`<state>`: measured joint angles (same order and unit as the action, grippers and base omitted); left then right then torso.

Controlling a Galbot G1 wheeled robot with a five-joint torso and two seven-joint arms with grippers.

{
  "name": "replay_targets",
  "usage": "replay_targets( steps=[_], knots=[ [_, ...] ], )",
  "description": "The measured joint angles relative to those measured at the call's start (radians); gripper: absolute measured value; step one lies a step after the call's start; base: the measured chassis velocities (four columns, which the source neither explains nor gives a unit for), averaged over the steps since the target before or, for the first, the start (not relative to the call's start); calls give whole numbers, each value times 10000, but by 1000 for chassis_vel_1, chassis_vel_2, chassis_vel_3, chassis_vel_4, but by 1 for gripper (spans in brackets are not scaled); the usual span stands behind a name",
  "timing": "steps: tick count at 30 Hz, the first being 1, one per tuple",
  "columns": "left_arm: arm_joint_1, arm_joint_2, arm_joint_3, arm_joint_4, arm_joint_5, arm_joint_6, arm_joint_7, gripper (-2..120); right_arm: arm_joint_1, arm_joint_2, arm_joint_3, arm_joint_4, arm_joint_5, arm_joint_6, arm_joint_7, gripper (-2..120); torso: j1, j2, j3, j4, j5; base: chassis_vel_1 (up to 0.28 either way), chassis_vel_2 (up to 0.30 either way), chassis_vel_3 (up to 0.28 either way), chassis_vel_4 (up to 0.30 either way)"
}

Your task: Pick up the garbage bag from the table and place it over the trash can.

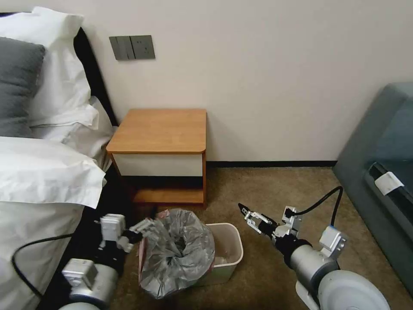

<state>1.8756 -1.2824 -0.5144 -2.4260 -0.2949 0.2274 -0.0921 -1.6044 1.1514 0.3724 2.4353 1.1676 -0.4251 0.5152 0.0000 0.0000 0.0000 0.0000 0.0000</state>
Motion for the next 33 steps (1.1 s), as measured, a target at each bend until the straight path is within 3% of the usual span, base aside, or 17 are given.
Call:
replay_targets(
  steps=[14, 17, 24, 33],
  knots=[
    [-67, 167, 1074, 488, 122, 830, -1018, 100, -448, 484, 0, -23, -659, 212, -16, 100, 0, 0, 0, 0, 0, 0, 0, 0, 0],
    [-41, 120, 1290, 487, 139, 1106, -1625, 100, -439, 524, 7, -71, -711, 252, -20, 100, 0, -1, 0, 0, 0, 0, 0, 0, 0],
    [-38, 116, 1335, 549, 112, 1268, -1844, 100, -411, 601, -14, -129, -756, 285, -38, 100, 0, -1, 0, 0, 0, 0, 0, 0, 0],
    [-395, 90, 1344, 1511, -40, 1177, -1829, 100, -441, 636, -59, -167, -908, 397, -58, 100, 0, 0, 1, 0, 0, 0, 0, 0, 0]
  ],
)
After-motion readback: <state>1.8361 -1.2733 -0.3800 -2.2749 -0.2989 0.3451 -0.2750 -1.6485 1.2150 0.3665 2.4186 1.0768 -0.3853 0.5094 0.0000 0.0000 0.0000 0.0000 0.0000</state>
